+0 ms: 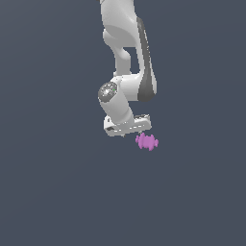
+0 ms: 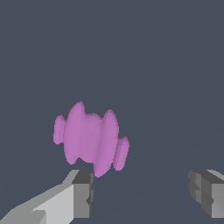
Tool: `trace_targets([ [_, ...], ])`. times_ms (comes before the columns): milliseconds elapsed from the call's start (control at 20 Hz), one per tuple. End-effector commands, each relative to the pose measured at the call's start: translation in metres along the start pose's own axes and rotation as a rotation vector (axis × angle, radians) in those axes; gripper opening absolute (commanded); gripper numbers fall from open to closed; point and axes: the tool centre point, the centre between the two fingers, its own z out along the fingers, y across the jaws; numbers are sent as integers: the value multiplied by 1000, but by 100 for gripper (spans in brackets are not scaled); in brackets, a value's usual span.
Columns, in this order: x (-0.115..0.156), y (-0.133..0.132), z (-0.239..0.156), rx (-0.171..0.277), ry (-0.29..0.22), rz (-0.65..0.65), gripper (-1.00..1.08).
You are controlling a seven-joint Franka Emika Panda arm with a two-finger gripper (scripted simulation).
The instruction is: Pick up the object and move it to a goal position.
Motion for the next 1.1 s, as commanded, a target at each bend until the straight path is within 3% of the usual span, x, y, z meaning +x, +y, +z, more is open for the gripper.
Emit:
trace_targets([
  [0,-5,-1,12,56,-2,6,68],
  [250,-14,-4,31,146,2,19,68],
  [500,-20,-6,43,207,9,30,68],
  [800,-23,-7,50,244,15,39,68],
  [1050,-24,-7,51,245,15,39,68],
])
